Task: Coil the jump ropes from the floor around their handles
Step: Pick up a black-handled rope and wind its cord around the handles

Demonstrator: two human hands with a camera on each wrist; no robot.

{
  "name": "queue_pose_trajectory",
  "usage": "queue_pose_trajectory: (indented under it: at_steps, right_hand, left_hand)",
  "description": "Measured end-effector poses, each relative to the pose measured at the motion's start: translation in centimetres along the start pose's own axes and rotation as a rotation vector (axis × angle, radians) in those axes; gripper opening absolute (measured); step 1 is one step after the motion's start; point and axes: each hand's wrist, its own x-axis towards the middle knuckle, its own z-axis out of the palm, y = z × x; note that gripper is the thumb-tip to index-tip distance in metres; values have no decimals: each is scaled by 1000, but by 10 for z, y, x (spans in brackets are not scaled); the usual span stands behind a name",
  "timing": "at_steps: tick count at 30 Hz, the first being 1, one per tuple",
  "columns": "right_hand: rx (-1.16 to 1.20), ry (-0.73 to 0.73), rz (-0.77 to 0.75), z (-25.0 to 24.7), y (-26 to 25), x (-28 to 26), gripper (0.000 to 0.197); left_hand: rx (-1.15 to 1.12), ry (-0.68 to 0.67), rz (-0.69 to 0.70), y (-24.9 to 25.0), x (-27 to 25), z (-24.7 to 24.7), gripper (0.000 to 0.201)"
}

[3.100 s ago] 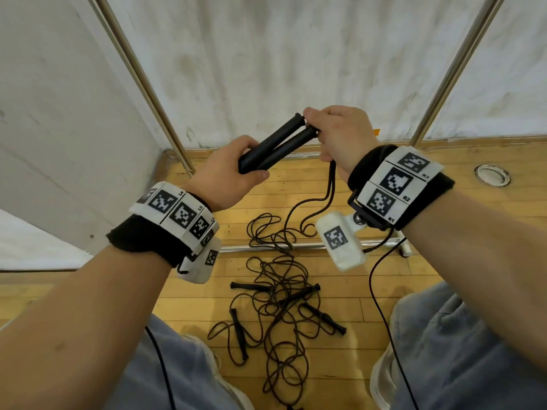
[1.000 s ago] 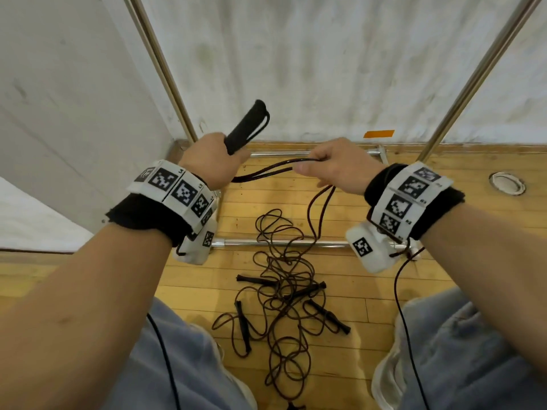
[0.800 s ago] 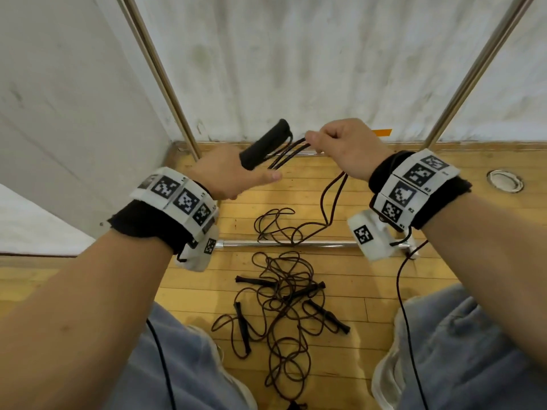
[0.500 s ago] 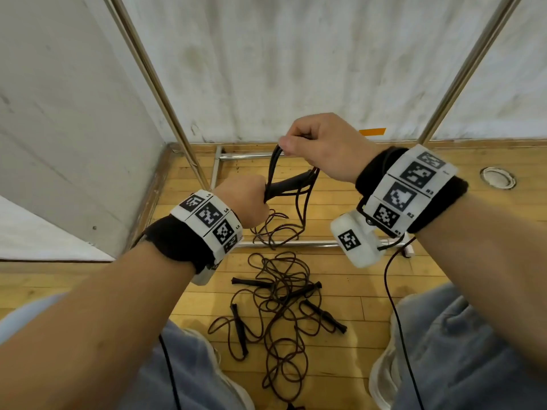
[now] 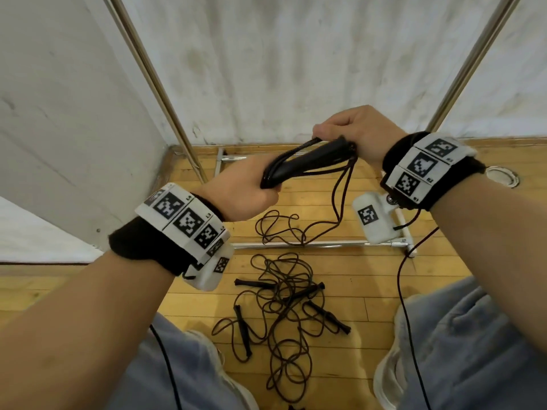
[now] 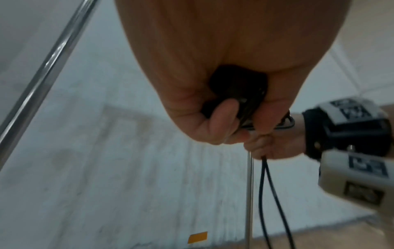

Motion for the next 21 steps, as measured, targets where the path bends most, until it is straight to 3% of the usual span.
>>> queue_pose_trajectory:
  at_steps: [2, 4, 8, 12, 17, 21]
  right_hand:
    - [-49, -1, -20, 6, 0, -1, 12]
    - [30, 8, 19, 14, 0, 1, 24]
    - [179, -23, 67, 27, 1, 5, 25]
    - [62, -41, 62, 49, 3, -3, 36]
    - [-62, -67, 40, 71, -2, -10, 48]
    - [-204, -19, 25, 82, -11, -13, 56]
  left_hand:
    - [-116, 25, 1, 6, -3, -5, 20]
    - [-281, 35, -6, 10, -3, -9, 12]
    - [-542, 101, -59, 12, -4, -10, 21]
    - [-805, 167, -134, 14, -1, -8, 44]
    - [-1038, 260, -268, 9, 4, -12, 24]
    - [-1097, 289, -355, 2, 9, -15, 24]
